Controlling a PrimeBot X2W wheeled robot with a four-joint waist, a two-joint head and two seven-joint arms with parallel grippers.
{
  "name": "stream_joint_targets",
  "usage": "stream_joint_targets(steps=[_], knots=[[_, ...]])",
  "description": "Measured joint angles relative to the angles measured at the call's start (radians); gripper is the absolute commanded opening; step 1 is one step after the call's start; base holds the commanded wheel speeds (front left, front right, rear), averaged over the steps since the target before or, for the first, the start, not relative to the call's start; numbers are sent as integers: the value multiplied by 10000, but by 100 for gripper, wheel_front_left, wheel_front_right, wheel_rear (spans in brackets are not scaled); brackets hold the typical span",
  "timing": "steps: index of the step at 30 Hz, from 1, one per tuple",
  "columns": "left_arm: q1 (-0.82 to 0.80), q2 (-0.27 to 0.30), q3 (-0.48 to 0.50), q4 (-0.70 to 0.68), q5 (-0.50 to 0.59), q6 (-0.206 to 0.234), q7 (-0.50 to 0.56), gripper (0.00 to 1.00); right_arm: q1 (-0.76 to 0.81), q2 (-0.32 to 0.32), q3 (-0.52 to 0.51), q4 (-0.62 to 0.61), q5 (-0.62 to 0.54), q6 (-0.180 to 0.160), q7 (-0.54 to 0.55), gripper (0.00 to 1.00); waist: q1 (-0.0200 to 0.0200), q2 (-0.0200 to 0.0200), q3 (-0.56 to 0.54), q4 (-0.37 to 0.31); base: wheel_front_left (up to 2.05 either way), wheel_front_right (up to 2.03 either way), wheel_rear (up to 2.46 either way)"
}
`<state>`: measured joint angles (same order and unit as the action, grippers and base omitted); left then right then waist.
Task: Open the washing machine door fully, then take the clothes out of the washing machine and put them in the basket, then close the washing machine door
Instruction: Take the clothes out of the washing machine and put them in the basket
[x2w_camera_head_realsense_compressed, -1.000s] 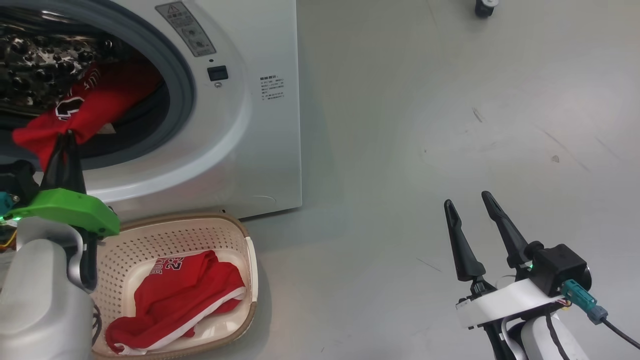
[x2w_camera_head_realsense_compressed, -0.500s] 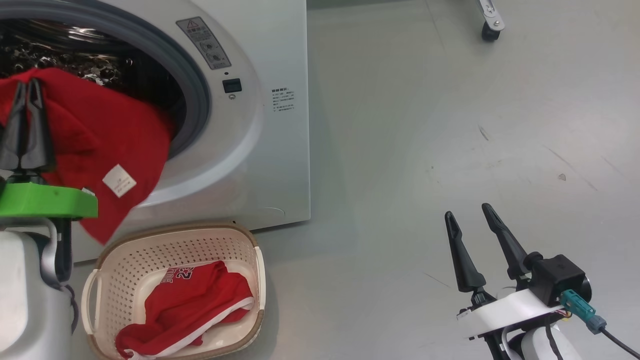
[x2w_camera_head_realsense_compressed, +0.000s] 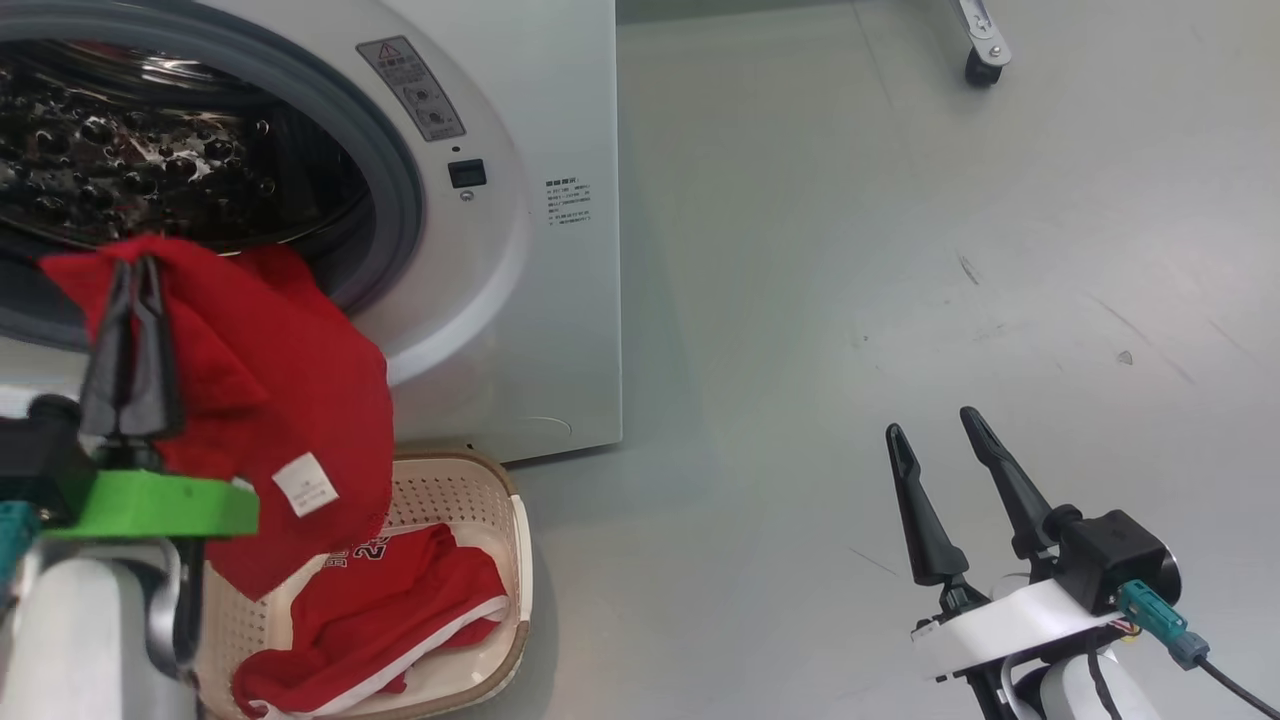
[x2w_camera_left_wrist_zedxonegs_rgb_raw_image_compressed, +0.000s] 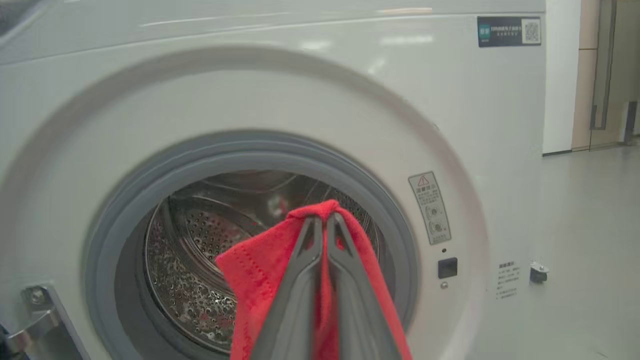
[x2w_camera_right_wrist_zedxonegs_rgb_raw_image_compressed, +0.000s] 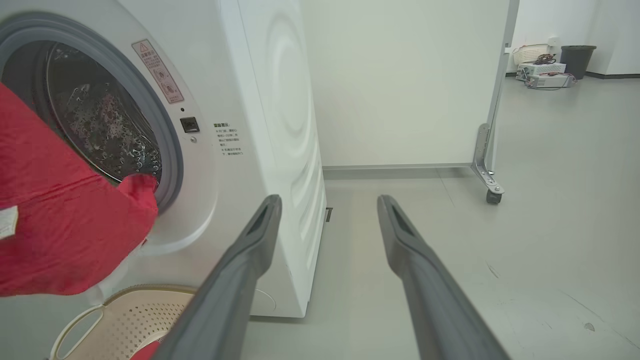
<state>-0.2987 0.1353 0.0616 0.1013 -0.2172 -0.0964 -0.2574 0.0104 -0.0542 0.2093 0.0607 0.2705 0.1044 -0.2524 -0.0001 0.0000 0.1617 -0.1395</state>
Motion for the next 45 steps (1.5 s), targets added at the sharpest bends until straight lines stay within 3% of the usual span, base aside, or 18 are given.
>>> stream_joint_targets(steps=[14, 36, 45], knots=[[1449, -117, -522, 1710, 247, -12, 295, 0, 25, -2, 217, -29, -2, 75, 0, 100, 0, 0, 364, -385, 0, 0, 0], [613, 84, -765, 3643, 412, -12, 911, 0, -287, 25, 276, -284, -2, 77, 0, 100, 0, 0, 1742, -1277, 0, 0, 0], [146, 583, -351, 4978, 430, 127, 1342, 0, -456, 50, 146, -437, -2, 77, 0, 100, 0, 0, 2446, -1554, 0, 0, 0]])
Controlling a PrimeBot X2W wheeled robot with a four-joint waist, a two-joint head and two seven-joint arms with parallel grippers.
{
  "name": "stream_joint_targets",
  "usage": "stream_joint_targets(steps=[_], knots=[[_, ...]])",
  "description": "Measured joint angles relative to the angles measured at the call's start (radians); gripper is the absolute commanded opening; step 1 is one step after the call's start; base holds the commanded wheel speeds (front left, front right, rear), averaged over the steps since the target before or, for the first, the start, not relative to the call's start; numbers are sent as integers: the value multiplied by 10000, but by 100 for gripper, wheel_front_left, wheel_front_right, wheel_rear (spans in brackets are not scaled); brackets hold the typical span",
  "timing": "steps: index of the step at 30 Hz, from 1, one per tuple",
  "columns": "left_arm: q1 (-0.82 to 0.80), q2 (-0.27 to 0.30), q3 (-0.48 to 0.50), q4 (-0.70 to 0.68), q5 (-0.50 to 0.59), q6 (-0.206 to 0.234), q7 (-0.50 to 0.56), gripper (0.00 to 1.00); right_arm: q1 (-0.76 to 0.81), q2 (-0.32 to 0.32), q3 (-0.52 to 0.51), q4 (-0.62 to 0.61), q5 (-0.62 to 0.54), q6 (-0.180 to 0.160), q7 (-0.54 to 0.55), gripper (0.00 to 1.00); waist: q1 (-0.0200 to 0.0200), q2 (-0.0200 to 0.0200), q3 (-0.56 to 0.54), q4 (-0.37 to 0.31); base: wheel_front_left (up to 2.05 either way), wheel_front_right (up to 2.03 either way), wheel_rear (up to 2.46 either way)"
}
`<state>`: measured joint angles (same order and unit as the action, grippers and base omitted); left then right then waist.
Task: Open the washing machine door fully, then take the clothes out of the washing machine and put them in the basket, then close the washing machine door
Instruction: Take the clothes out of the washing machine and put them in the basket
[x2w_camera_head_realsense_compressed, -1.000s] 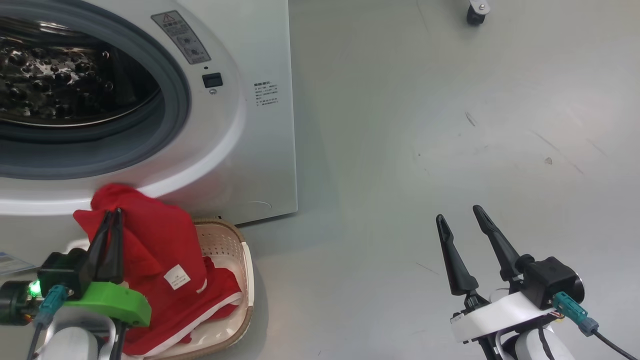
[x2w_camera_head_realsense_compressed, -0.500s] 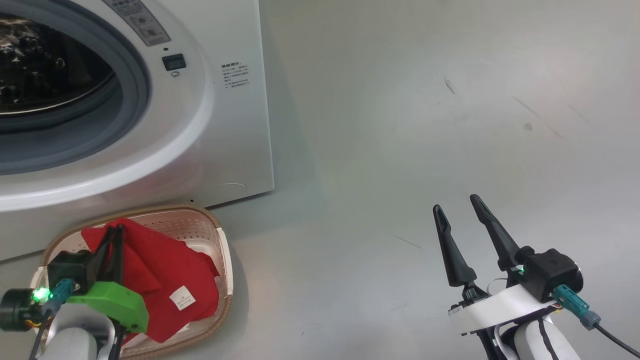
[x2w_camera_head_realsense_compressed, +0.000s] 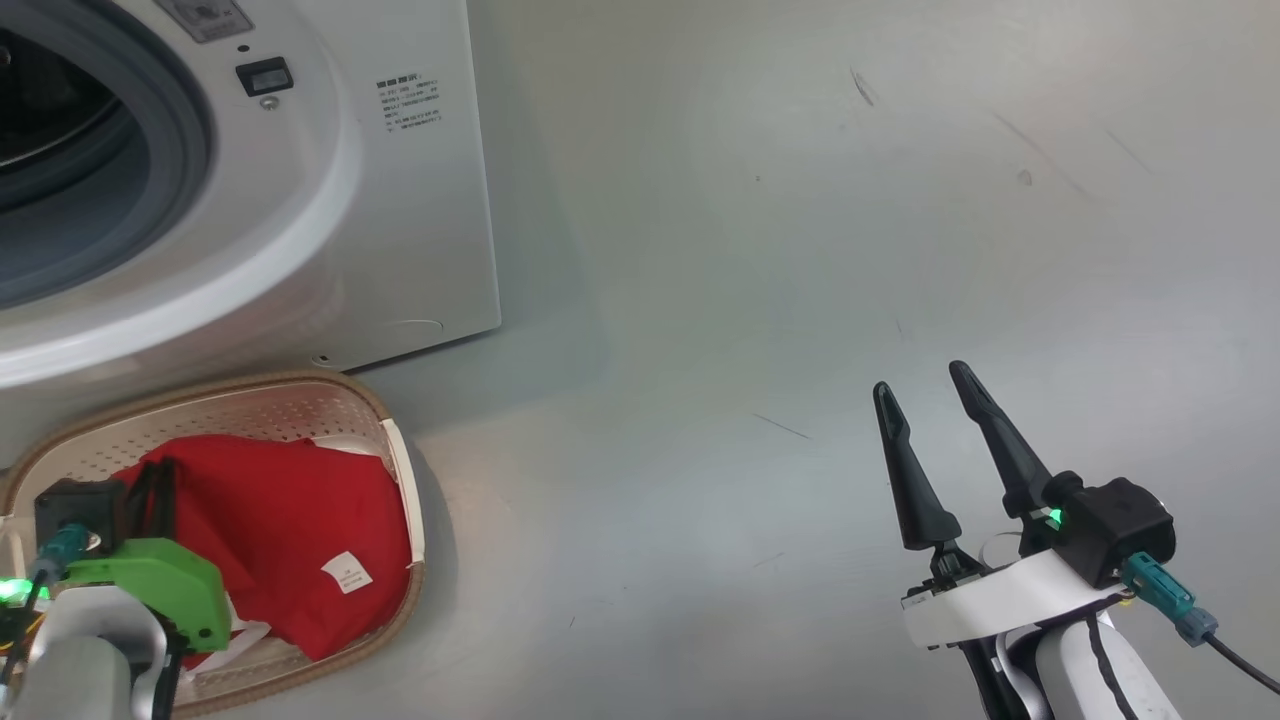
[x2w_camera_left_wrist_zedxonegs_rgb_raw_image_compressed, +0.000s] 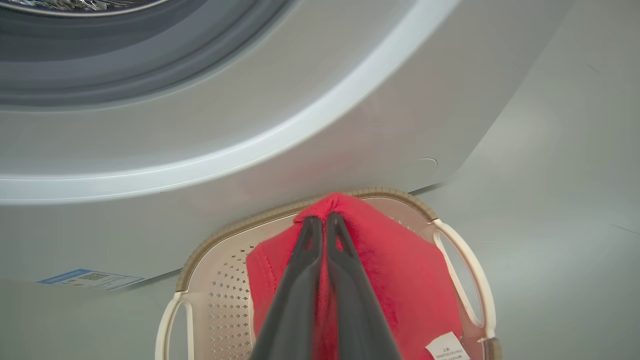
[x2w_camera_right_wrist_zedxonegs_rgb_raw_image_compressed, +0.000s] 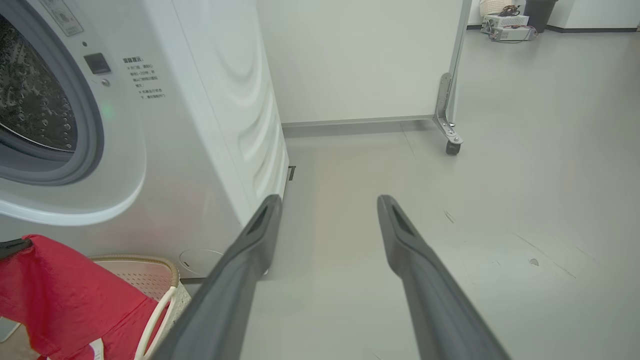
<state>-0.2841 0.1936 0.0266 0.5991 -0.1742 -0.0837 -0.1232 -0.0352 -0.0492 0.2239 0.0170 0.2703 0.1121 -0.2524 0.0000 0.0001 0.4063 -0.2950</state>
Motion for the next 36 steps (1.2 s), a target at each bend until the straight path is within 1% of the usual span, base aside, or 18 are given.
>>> stream_joint_targets(steps=[3, 8, 15, 25, 27, 28, 31, 36], knots=[[-230, 163, 142, 441, 0, 121, 138, 0, -24, -2, -44, -54, 0, 0, 0, 100, 0, 0, 231, -41, 0, 0, 0], [-679, 161, 504, 1181, -201, 418, 447, 0, -103, -58, -144, -169, -100, -2, 0, 100, 0, 0, 589, -38, 0, 0, 0], [-1220, 180, 892, 1983, -462, 683, 694, 0, -196, -130, -165, -307, -211, -2, 0, 100, 0, 0, 1016, 49, 0, 0, 0], [-2048, 186, 972, 2824, -537, 802, 865, 0, -206, -355, -343, -608, -355, -17, 0, 100, 0, 0, 1647, 184, 0, 0, 0], [-2204, 136, 951, 2984, -539, 876, 869, 0, -224, -405, -395, -686, -368, -35, 0, 100, 0, 0, 1770, 229, 0, 0, 0], [-2285, 105, 938, 3045, -539, 884, 869, 0, -235, -428, -414, -719, -399, -102, 0, 100, 0, 0, 1826, 255, 0, 0, 0], [-2522, -2, 915, 3292, -545, 894, 869, 0, -250, -468, -470, -782, -456, -109, 0, 100, 0, 0, 1971, 359, 0, 0, 0], [-2594, -104, 934, 3906, -552, 1032, 882, 0, -383, -466, -439, -802, -516, -128, 0, 100, 0, 0, 2096, 531, 0, 0, 0]])
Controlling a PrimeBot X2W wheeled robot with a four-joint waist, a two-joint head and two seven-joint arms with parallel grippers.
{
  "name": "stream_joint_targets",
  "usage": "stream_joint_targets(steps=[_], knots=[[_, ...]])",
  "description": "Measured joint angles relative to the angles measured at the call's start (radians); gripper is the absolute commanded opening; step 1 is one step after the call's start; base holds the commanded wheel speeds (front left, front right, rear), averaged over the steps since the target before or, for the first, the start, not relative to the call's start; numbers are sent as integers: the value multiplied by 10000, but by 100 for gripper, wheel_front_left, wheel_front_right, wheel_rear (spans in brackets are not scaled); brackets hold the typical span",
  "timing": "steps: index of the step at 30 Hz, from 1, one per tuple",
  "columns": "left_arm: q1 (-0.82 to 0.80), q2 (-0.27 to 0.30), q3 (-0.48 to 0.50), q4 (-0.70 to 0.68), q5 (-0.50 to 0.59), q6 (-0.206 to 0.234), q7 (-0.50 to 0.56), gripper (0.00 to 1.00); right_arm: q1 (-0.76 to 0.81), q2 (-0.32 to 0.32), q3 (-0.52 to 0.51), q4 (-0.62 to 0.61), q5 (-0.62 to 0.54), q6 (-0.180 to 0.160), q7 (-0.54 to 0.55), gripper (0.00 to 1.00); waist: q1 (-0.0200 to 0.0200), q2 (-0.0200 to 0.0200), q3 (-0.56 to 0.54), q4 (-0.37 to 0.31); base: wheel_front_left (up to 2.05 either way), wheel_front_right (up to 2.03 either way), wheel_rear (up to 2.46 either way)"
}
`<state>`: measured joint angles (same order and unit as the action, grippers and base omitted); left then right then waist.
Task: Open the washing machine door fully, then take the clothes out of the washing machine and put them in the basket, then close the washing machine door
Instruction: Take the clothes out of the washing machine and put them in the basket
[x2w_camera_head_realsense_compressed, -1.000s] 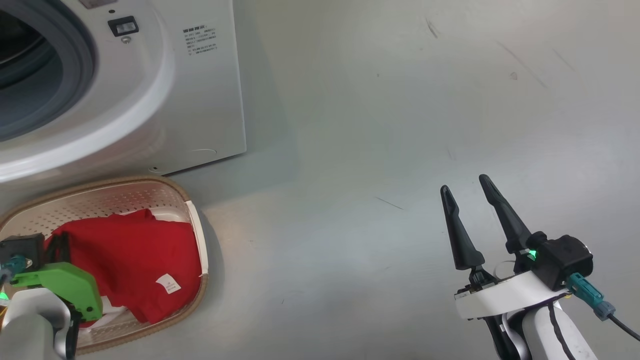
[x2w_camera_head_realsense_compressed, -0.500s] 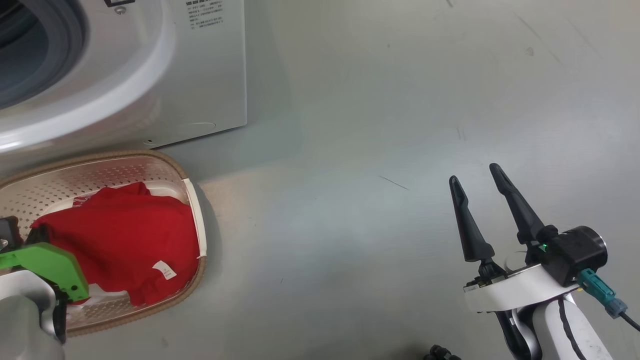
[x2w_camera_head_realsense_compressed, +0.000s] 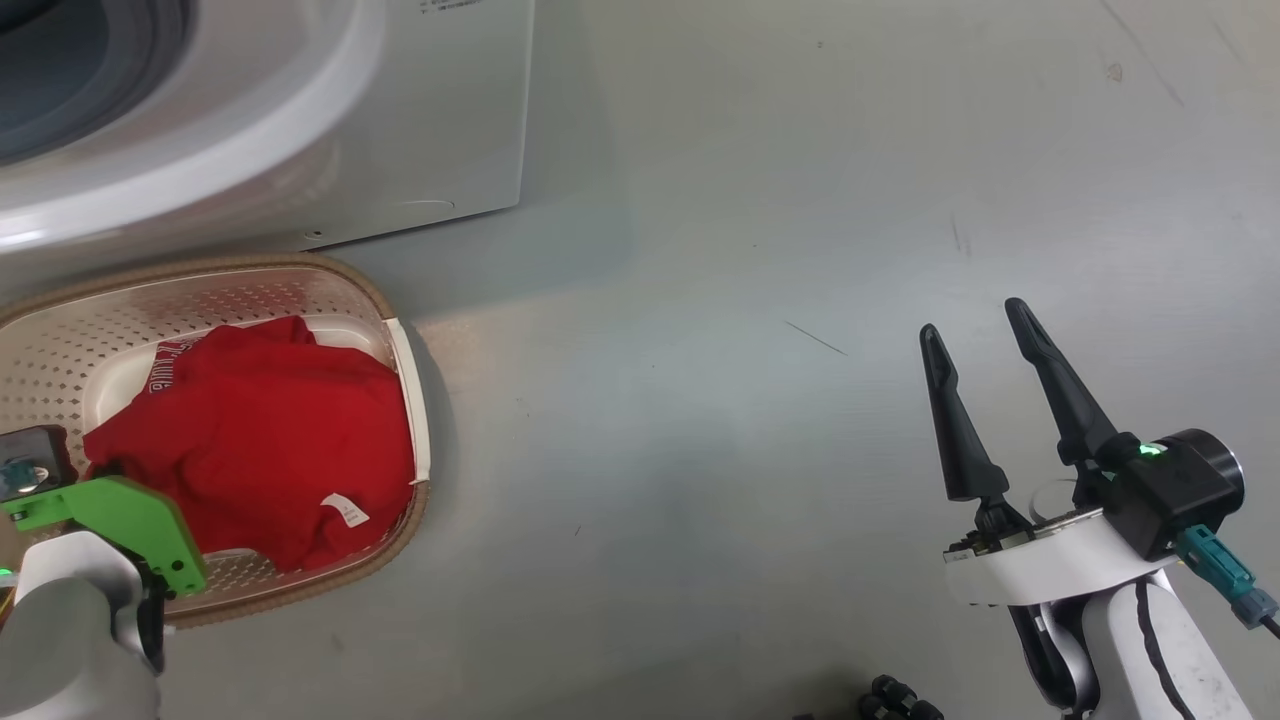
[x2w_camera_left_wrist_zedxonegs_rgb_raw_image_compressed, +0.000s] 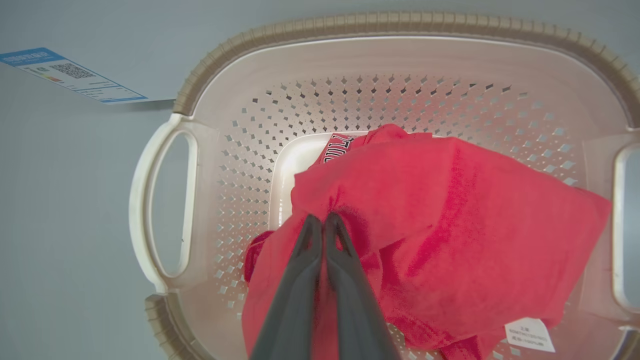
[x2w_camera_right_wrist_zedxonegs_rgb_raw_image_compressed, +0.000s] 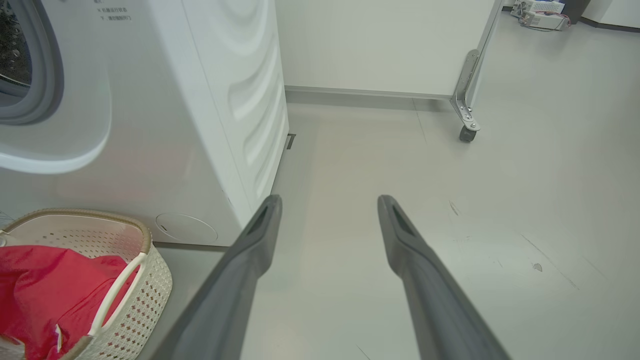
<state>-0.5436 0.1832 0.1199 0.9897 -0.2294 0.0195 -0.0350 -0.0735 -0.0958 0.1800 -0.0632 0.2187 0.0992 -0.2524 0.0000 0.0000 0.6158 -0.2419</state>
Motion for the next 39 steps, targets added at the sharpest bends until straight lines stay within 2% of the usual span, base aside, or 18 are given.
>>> stream_joint_targets(steps=[3, 5, 6, 15, 22, 32, 36, 37, 39], knots=[[-61, -35, 0, 284, 0, 119, 46, 0, -10, 0, 73, 0, -6, -15, 0, 100, 1, 0, 23, 71, 0, 0, 0], [-162, -25, 12, 393, 0, 196, 42, 44, -10, 4, 117, 0, -13, -17, 0, 100, 1, 0, 29, 95, 0, 0, 0], [-225, -21, 21, 437, 0, 196, 38, 100, -10, 6, 132, 0, -13, -23, 0, 100, 1, 0, 31, 104, 0, 0, 0], [-541, 52, 15, 876, 4, 282, -36, 100, -10, 31, 178, 4, -13, -46, 0, 100, 1, 0, -11, 120, 0, 0, 0], [-647, 23, -144, 1018, 12, 278, -514, 100, -20, 105, 217, 92, -13, -48, 0, 100, 1, 0, -228, 139, 0, 0, 0], [-747, -188, -430, 999, 111, -150, -1457, 100, -114, 224, 238, 343, 44, -48, 0, 100, 1, 0, -819, 202, 0, 0, 0], [-753, -326, -671, 918, 232, -451, -1793, 100, -116, 257, 236, 495, 105, -48, 0, 100, 1, 0, -1149, 249, 0, 0, 0], [-744, -407, -917, 704, 382, -746, -1965, 100, -168, 307, 219, 640, 230, -44, 0, 100, 1, 0, -1638, 314, 0, 0, 0], [-711, -424, -993, 623, 420, -823, -2052, 100, -176, 322, 209, 719, 265, -44, 0, 100, 1, 0, -1857, 340, 0, 0, 0]])
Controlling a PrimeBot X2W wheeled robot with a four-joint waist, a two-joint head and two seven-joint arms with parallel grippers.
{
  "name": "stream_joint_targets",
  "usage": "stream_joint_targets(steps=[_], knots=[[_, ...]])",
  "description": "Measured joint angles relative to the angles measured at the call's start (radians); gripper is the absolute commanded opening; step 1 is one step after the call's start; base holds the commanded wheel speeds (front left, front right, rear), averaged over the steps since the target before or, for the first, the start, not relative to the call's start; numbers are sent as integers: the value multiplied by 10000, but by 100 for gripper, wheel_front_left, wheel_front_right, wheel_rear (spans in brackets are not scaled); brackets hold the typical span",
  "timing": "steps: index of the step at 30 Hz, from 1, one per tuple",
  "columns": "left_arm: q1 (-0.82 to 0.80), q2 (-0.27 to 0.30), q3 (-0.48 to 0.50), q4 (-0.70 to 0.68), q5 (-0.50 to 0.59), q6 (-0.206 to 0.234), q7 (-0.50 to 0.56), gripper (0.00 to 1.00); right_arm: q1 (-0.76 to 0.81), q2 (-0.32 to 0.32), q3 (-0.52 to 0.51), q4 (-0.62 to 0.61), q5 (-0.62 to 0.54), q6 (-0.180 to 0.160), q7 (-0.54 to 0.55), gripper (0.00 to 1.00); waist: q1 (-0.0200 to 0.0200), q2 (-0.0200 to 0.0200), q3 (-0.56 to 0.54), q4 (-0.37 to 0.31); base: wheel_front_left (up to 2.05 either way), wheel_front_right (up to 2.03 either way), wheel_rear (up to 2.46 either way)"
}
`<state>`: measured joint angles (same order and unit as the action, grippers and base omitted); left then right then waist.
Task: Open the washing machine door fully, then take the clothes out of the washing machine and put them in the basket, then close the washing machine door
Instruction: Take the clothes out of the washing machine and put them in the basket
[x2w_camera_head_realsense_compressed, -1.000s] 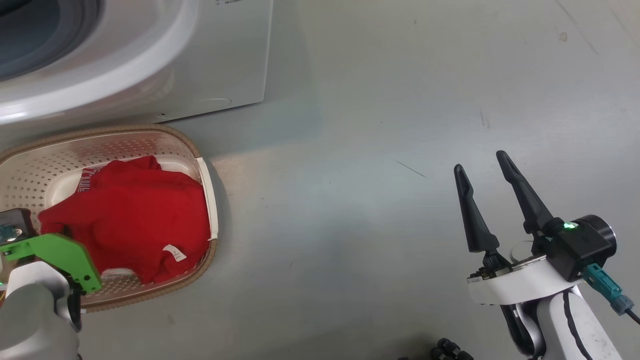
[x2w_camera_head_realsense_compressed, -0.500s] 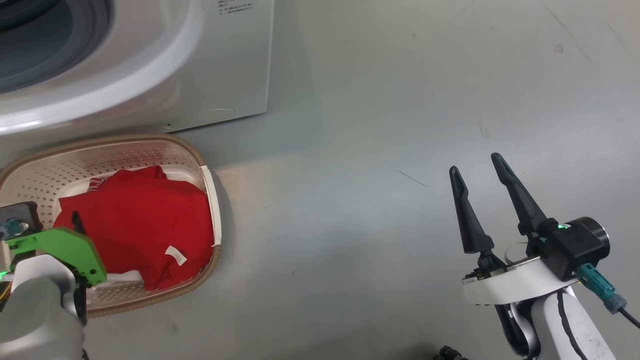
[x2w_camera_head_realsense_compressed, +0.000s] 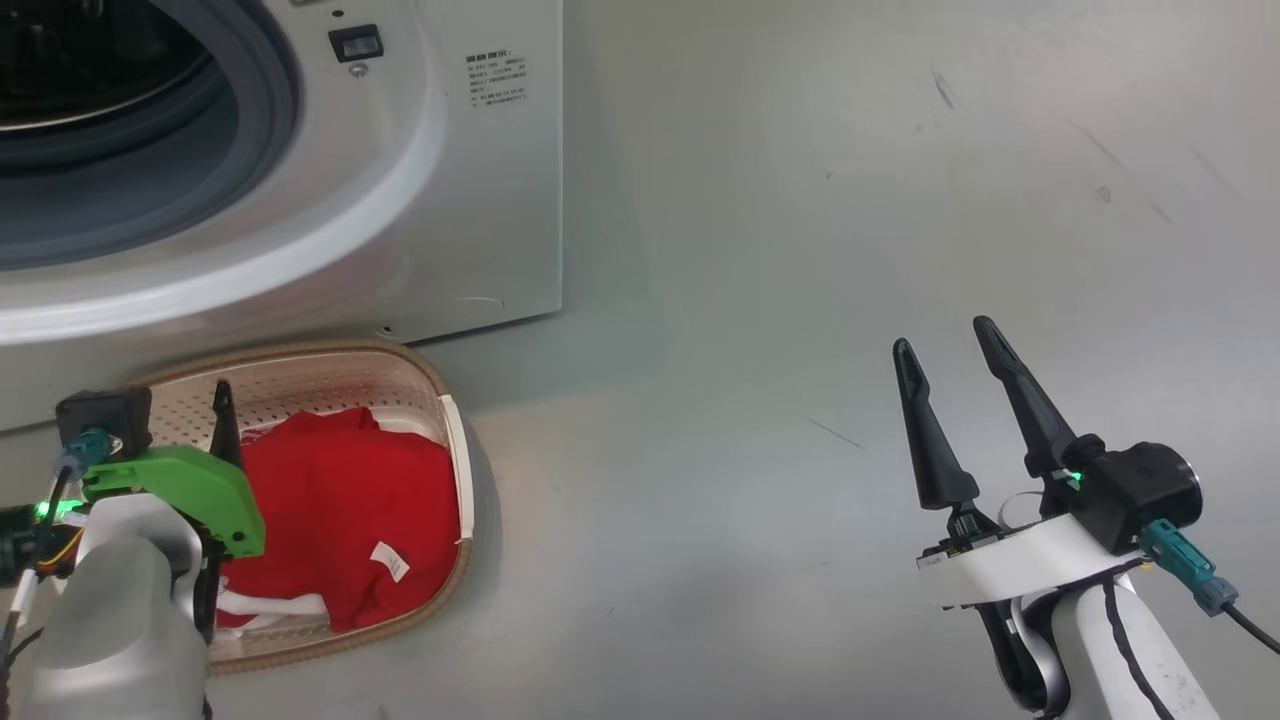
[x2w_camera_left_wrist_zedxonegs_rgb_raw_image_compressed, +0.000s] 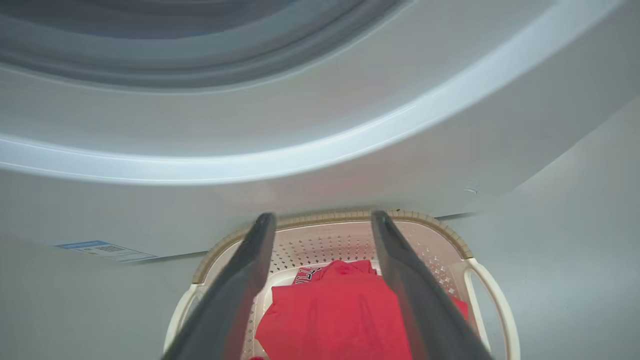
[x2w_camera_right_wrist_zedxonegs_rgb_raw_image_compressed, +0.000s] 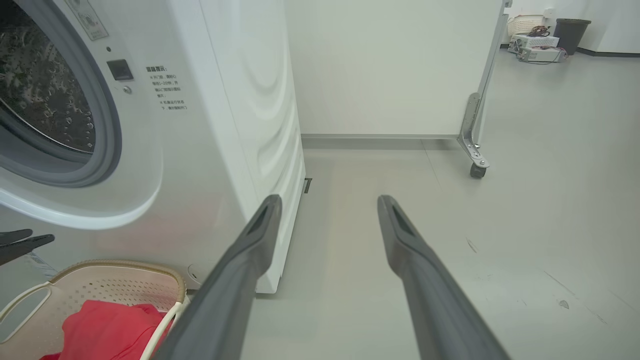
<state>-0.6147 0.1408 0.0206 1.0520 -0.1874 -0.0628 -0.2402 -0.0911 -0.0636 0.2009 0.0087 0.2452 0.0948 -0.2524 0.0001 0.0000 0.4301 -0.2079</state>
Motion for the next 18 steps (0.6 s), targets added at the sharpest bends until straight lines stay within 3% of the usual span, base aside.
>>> stream_joint_targets(steps=[13, 18], knots=[[705, -660, -510, -1043, 58, -408, -90, 100, 294, 4, -278, 430, 86, 2, 0, 100, 0, 0, -1480, 354, 0, 0, 0], [1189, -734, -516, -2082, 52, -479, -88, 100, 466, 4, -324, 575, 86, 4, 0, 100, -1, 0, -2036, 586, 0, 0, 0]])
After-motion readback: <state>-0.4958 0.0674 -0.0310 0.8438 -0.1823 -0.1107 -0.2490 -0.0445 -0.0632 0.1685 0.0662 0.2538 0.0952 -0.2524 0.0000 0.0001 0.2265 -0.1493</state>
